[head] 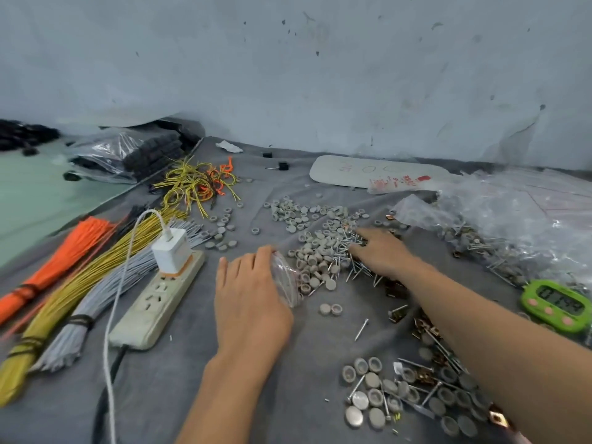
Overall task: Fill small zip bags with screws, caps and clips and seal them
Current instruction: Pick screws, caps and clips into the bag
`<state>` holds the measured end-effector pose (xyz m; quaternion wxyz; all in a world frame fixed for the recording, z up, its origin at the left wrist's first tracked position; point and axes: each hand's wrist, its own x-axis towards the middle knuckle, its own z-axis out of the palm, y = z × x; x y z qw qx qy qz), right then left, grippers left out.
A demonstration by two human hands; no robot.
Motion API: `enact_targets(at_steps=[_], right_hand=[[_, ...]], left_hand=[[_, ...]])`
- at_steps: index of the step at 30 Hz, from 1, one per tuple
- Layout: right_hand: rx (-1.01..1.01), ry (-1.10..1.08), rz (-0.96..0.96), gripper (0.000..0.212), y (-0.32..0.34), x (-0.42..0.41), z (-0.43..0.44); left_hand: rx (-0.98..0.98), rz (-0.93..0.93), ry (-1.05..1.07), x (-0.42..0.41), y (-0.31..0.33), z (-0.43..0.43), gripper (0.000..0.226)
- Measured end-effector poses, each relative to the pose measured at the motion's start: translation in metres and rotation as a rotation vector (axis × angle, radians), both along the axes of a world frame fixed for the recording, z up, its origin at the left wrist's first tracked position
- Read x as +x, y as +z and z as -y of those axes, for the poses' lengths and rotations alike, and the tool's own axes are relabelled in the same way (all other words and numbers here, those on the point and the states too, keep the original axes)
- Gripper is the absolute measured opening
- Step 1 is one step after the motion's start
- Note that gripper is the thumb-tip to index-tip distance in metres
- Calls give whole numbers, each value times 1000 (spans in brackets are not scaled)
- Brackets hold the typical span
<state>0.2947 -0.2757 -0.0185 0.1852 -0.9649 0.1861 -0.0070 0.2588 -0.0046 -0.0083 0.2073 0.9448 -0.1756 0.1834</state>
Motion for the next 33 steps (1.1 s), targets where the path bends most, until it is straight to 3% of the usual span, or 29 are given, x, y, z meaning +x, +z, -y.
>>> enact_targets(at_steps=[2,6,11,15,18,21,27,33], right_hand=[[-94,55,-9,59,-3,1,-8],[-113,171,52,56,-1,-28,-26],[-174,243,-7,52,15,-80,-44],[-138,204,-37,34,31,-112,-47],[-56,115,40,21,36,-128,-53],[21,-22,140,22,33,-138,-66],[347,-235,540,23,15,-167,-75],[640,-305,623,22,20,-174,-67]], left_hand=[[-23,-14,7,3,-1,-2,65],[-32,-35,12,2,-1,2,66],[-1,-79,8,-3,-4,3,63],[-10,-112,9,-6,-4,1,65],[-33,-107,-17,-9,-2,5,63],[-40,-93,-71,-14,-1,11,63],[-41,-69,-173,-26,-3,15,67],[-24,-80,-271,-41,-6,21,75]])
